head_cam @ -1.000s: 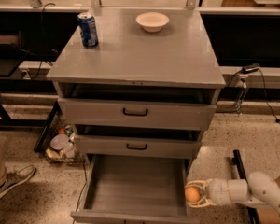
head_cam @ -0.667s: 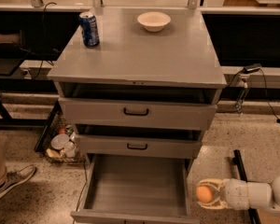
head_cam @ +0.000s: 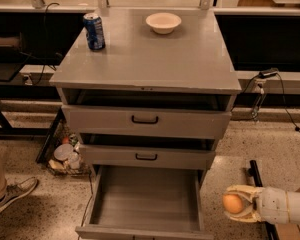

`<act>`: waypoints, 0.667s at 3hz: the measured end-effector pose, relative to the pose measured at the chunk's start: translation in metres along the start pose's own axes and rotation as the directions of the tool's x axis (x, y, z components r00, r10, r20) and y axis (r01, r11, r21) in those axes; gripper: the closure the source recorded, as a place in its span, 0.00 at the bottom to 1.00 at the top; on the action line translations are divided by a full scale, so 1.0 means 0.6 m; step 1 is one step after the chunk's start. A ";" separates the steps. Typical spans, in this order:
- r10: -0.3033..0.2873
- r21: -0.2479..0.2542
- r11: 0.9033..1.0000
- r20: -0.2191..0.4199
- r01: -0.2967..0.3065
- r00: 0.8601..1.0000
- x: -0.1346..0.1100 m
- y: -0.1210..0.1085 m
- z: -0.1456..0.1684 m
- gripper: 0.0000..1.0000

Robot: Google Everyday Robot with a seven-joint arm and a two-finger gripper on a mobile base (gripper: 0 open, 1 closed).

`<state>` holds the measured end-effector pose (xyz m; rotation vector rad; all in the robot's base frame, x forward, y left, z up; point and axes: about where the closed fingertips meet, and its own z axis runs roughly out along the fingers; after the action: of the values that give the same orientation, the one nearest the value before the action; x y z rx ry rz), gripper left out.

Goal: Pick orange from bottom drawer and place on counter

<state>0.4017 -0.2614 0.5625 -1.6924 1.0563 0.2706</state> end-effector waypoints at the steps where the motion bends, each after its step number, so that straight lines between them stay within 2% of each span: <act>1: 0.000 0.000 1.000 0.000 0.000 1.000 0.000 0.000 0.000 1.00; 2: -0.040 0.080 0.996 0.025 0.038 0.999 -0.014 -0.065 -0.010 1.00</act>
Offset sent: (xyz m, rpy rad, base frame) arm 0.0602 -0.0055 0.0946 0.1467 -0.2061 -0.0580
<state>0.4244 -0.2609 0.5959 -1.6321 1.0001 0.2226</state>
